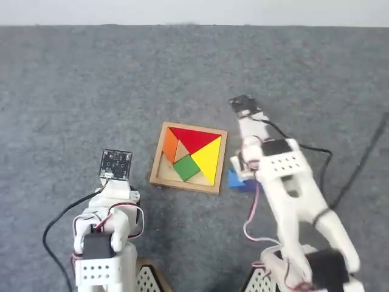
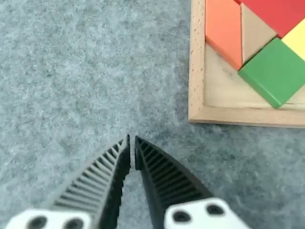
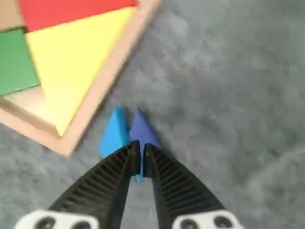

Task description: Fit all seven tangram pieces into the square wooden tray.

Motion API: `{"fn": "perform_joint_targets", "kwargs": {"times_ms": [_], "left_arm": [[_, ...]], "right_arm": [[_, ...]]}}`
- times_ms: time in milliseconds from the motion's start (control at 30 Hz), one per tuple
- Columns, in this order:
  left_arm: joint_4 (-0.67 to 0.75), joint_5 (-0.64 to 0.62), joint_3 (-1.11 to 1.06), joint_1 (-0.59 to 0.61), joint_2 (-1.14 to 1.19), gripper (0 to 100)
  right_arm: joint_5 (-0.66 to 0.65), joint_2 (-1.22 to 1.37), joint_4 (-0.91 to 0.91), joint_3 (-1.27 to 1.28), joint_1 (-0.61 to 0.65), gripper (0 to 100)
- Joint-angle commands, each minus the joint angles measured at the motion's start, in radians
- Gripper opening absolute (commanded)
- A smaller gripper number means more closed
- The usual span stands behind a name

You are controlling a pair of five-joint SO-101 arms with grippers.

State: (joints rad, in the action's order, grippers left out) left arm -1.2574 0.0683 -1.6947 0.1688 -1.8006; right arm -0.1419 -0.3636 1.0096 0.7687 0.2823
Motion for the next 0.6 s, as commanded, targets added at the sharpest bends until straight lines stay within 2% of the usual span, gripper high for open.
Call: {"fn": "perform_joint_targets", "kwargs": {"times_ms": [0,67,133,267,367,567], "left_arm": [[-0.003,0.002,0.01,-0.006,-0.017,2],[-0.003,0.002,0.01,-0.006,-0.017,2],[-0.003,0.002,0.01,-0.006,-0.017,2],[-0.003,0.002,0.01,-0.006,-0.017,2],[-0.003,0.002,0.01,-0.006,-0.017,2],[-0.003,0.002,0.01,-0.006,-0.017,2]], "right_arm": [[-0.135,-0.079,0.05,-0.005,-0.03,5.3],[-0.25,-0.056,0.074,-0.005,-0.028,10.6],[-0.285,-0.024,0.067,-0.008,-0.041,13.7],[-0.279,0.07,0.051,-0.04,-0.031,12.9],[-0.278,0.107,0.025,-0.046,0.033,12.9],[-0.18,0.159,-0.042,-0.037,0.151,13.0]]}}
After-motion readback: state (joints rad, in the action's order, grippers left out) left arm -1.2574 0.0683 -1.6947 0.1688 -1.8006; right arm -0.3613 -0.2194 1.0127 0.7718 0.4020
